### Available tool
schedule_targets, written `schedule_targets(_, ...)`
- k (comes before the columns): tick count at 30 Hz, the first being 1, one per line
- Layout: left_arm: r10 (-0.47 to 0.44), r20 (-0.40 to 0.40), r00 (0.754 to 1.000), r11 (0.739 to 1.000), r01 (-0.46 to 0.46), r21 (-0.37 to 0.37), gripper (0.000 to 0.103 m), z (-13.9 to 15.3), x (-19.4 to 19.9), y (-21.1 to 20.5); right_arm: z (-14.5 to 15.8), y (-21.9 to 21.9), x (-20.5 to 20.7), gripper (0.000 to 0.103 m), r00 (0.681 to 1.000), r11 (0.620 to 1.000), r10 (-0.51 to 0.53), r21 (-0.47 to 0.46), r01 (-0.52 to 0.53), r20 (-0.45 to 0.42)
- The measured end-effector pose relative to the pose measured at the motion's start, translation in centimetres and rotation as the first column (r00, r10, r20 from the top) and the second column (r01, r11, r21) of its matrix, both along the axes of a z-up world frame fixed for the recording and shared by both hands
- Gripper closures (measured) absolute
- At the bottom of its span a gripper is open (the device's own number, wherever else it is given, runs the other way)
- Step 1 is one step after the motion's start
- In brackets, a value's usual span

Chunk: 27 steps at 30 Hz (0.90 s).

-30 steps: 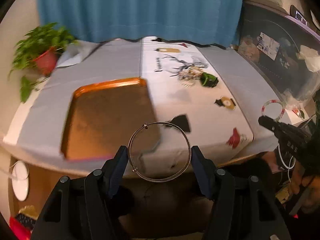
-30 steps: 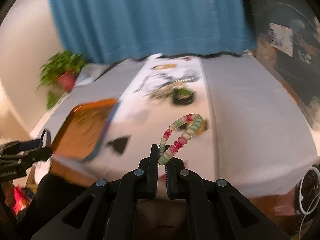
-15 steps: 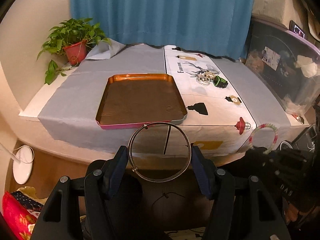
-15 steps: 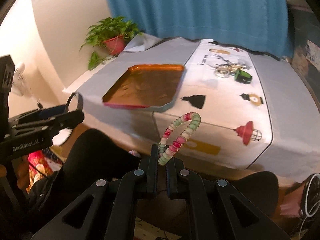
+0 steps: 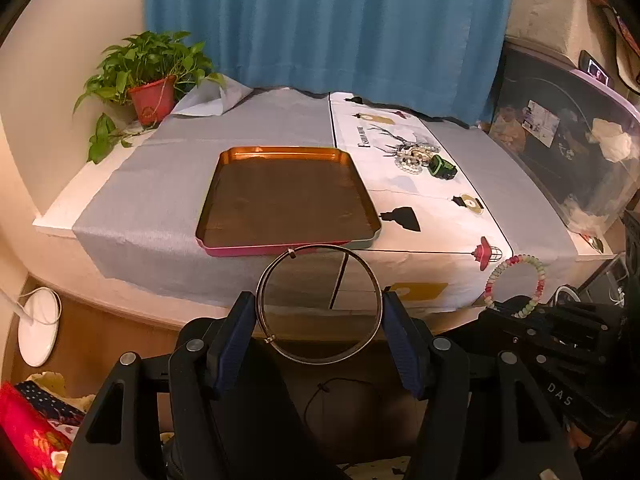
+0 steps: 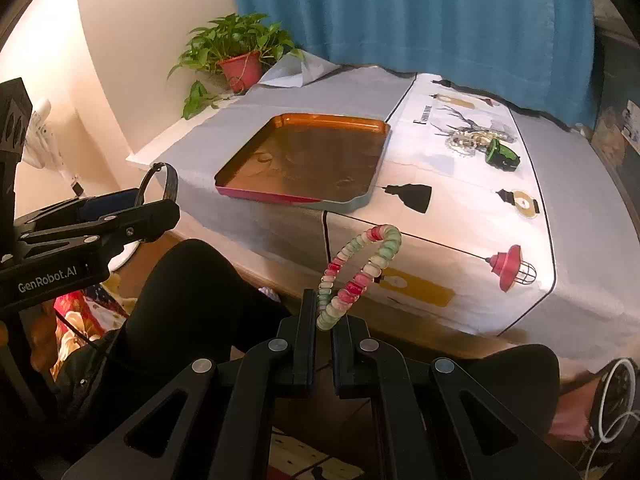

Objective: Organize jewelry
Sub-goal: 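Carry the silver bangle and beaded bracelet to the copper tray with both tools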

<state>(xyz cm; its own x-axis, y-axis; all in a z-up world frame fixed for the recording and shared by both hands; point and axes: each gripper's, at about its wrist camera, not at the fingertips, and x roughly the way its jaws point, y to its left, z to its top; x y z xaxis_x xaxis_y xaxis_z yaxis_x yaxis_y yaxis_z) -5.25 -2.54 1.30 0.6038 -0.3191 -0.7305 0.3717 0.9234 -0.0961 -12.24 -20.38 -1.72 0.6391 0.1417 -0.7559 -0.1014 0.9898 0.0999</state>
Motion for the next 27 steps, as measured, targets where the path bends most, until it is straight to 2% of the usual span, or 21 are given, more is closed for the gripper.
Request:
schedule_targets(8, 0.007, -0.036, 0.999, 1.000, -0.007, 0.001, 0.044, -1.1, 2.1, 0.1, -1.1, 0.2, 2.0, 0.096, 0.999, 1.000, 0.002, -0.011, -0.003, -0.038)
schedule_targets(15, 0.040, -0.039, 0.998, 0.999, -0.041, -0.007, 0.044, -1.0, 5.8, 0.7, -1.5, 0.1, 5.4, 0.096, 0.999, 1.000, 0.005, -0.018, -0.006, -0.050)
schedule_targets(27, 0.075, -0.043, 0.996, 0.997, -0.075, 0.002, 0.043, -2.0, 15.0, -0.1, -2.0, 0.5, 16.6, 0.096, 0.998, 0.999, 0.033, 0.013, -0.033, -0.046)
